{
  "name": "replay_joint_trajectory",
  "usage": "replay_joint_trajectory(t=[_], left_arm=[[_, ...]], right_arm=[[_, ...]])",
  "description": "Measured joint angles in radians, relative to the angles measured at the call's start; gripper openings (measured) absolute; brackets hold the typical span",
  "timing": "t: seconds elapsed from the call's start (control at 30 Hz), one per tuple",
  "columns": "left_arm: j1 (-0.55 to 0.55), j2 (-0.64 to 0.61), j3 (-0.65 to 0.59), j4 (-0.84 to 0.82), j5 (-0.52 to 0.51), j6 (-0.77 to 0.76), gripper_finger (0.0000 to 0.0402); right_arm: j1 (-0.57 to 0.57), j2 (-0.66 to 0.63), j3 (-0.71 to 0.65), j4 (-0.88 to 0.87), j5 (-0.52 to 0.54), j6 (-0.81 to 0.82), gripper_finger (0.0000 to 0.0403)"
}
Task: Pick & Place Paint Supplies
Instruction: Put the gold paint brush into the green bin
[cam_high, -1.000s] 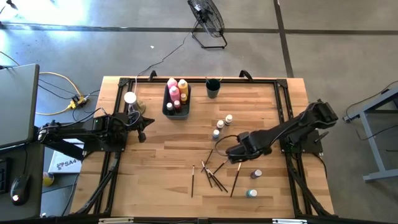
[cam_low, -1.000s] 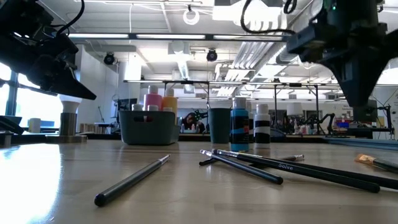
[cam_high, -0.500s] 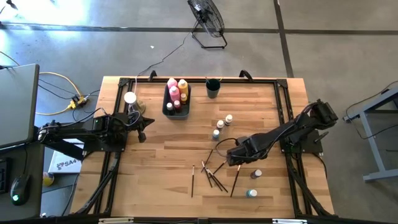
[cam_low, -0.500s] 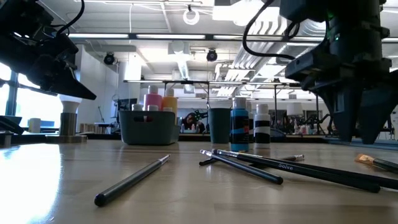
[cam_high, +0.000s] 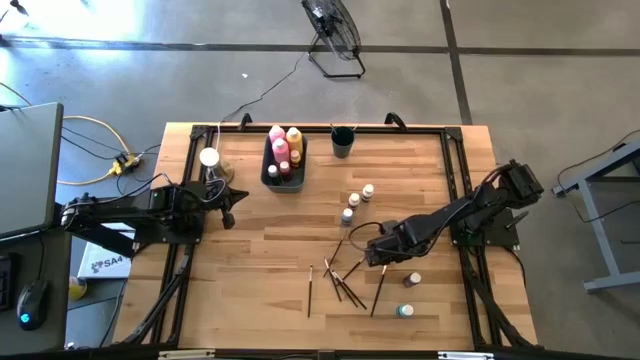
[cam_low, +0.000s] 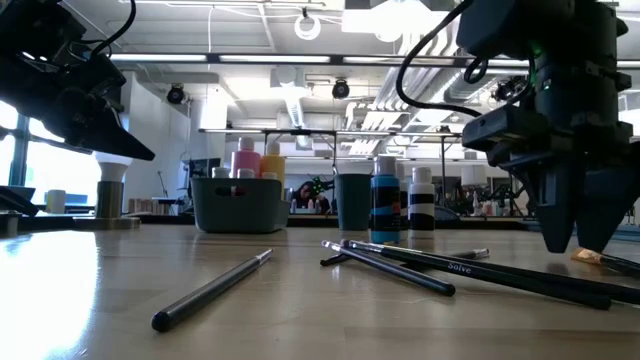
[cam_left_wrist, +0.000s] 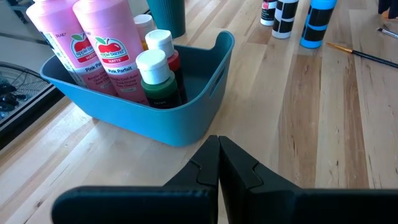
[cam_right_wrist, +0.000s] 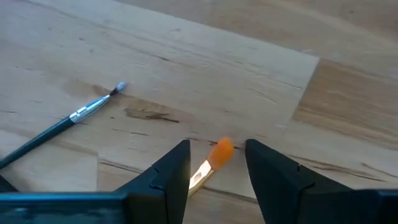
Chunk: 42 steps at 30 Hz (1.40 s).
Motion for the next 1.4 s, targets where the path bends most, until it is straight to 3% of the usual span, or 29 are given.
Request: replay_joint_trajectory(t=[0.27,0.7,1.27,1.4], left_arm=[[0.000,0.000,0.000,0.000,0.000,0.000,0.0000],[0.000,0.000,0.000,0.000,0.000,0.000,0.0000],[0.000,0.000,0.000,0.000,0.000,0.000,0.0000],[0.000,0.000,0.000,0.000,0.000,0.000,0.0000]], right_arm=[[0.001,0.010,-0.003,0.007,0.016,0.016,0.0133],[0.002,0.012,-0.005,-0.004,0.028,0.000,0.0010],[0.001,0.006,-0.005,-0.003,0.036,-0.038,0.0002],[0.000,-0.023,-0.005,0.007,0.082,-0.040,0.0002]])
